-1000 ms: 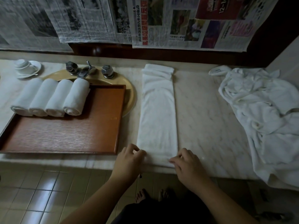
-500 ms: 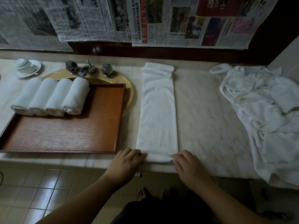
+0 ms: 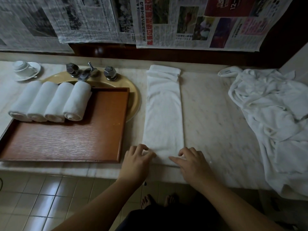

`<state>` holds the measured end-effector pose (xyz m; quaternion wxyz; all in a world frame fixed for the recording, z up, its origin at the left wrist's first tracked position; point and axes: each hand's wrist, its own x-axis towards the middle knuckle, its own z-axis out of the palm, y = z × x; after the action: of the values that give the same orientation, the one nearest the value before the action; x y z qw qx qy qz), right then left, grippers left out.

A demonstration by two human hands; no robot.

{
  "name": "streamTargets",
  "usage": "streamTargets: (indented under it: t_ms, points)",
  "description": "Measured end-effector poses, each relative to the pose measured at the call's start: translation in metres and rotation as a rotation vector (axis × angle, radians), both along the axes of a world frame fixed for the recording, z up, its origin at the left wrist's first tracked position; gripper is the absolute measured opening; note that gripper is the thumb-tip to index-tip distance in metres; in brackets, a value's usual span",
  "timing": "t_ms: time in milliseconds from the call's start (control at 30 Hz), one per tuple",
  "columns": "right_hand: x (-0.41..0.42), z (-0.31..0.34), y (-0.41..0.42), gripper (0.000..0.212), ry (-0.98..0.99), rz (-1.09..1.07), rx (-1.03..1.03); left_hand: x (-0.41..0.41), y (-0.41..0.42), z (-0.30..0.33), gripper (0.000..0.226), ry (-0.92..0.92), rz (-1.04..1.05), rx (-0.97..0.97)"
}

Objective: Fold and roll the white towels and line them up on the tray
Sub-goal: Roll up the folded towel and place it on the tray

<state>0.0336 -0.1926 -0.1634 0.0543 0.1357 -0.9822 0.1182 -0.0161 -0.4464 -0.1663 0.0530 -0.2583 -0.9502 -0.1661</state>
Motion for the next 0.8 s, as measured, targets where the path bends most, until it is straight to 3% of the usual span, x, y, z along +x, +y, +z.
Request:
streamTargets:
  t_ms: [233, 367, 433, 567, 700, 800]
  points:
    - [0.010, 0.009, -0.033, 0.038, 0.010, -0.042, 0.128, 0.011, 0.015, 0.012, 0.022, 0.043, -0.161, -0.085]
    - [0.015, 0.008, -0.042, 0.041, -0.010, -0.072, 0.124, 0.015, 0.022, 0.007, 0.049, 0.043, -0.191, -0.141]
    - [0.016, 0.008, -0.041, 0.041, 0.008, -0.103, 0.108, 0.017, 0.020, 0.001, 0.049, 0.072, -0.224, -0.167]
    - [0.019, -0.002, -0.038, 0.041, 0.056, -0.037, 0.088, 0.013, 0.013, -0.004, 0.038, 0.213, -0.309, -0.105]
    - [0.021, -0.010, -0.026, 0.044, 0.057, -0.017, 0.034, 0.007, 0.011, -0.008, 0.035, 0.142, -0.360, -0.047]
    - [0.021, -0.014, -0.017, 0.037, -0.004, -0.029, -0.100, 0.008, 0.010, -0.009, 0.027, 0.087, -0.286, 0.014]
